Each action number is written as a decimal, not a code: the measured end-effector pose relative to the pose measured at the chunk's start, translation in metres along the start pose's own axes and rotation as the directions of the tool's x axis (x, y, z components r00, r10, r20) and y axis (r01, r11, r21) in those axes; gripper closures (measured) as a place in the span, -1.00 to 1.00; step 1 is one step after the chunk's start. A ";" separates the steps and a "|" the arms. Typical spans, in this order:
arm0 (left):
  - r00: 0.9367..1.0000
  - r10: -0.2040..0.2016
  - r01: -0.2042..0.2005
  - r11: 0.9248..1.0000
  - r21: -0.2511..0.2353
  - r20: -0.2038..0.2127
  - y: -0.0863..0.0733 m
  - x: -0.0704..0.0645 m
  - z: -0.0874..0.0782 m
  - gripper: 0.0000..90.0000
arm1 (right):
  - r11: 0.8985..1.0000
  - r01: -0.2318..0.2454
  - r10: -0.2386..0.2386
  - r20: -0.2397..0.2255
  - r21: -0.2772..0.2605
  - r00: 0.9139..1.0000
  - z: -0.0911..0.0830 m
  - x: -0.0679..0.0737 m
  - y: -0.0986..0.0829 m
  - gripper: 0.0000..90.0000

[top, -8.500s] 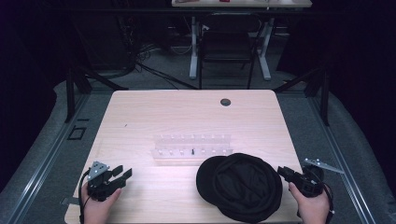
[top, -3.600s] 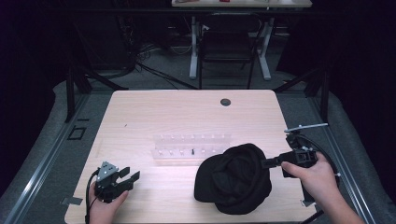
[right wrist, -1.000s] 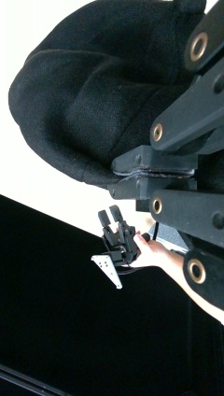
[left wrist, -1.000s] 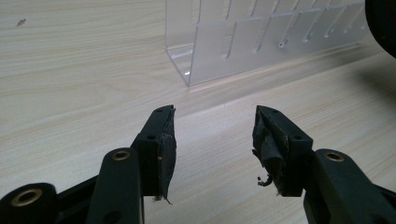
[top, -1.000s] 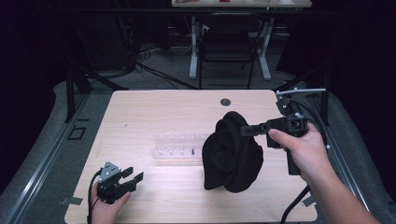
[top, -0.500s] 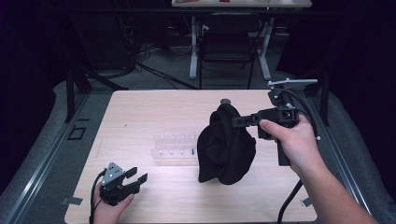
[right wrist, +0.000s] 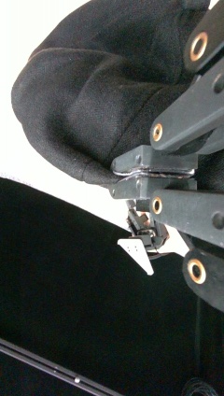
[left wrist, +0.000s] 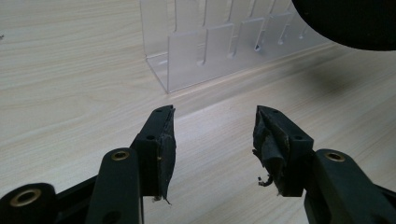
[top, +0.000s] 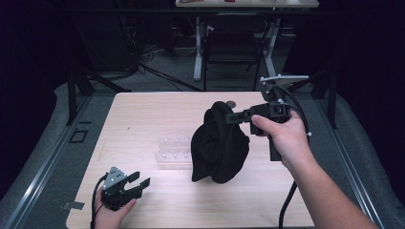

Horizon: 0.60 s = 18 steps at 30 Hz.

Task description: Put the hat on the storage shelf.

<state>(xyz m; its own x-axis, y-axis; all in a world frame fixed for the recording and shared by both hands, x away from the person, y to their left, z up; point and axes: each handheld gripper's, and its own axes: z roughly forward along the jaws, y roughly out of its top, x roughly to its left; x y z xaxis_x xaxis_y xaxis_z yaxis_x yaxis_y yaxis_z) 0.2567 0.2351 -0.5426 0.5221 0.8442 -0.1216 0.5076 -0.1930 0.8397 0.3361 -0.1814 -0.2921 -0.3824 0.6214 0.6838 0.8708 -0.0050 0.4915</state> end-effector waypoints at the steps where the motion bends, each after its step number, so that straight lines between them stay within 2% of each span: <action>1: 1.000 -0.002 0.002 1.000 -0.002 0.001 0.000 0.000 0.000 0.08 | 1.000 0.000 0.000 0.000 -0.001 1.000 0.001 0.001 0.001 0.97; 9: 1.000 -0.009 0.009 1.000 0.005 0.002 -0.001 0.002 0.001 0.08 | 1.000 0.001 -0.001 0.011 -0.019 1.000 0.006 0.002 0.011 0.97; 14: 1.000 -0.013 0.013 1.000 0.002 0.000 -0.001 0.004 0.001 0.08 | 0.999 -0.008 0.008 -0.005 -0.033 1.000 0.009 -0.003 0.019 0.97; 18: 1.000 -0.018 0.018 1.000 0.003 0.001 -0.001 0.004 0.001 0.08 | 0.999 -0.010 0.011 0.002 -0.039 1.000 0.010 -0.005 0.023 0.97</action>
<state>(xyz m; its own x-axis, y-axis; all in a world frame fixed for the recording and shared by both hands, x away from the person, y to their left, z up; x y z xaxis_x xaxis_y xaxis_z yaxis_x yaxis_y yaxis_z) 0.2595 0.2383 -0.5446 0.5132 0.8472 -0.1374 0.5189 -0.1788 0.8359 0.3610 -0.1772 -0.2900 -0.3727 0.6227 0.6880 0.8622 -0.0418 0.5049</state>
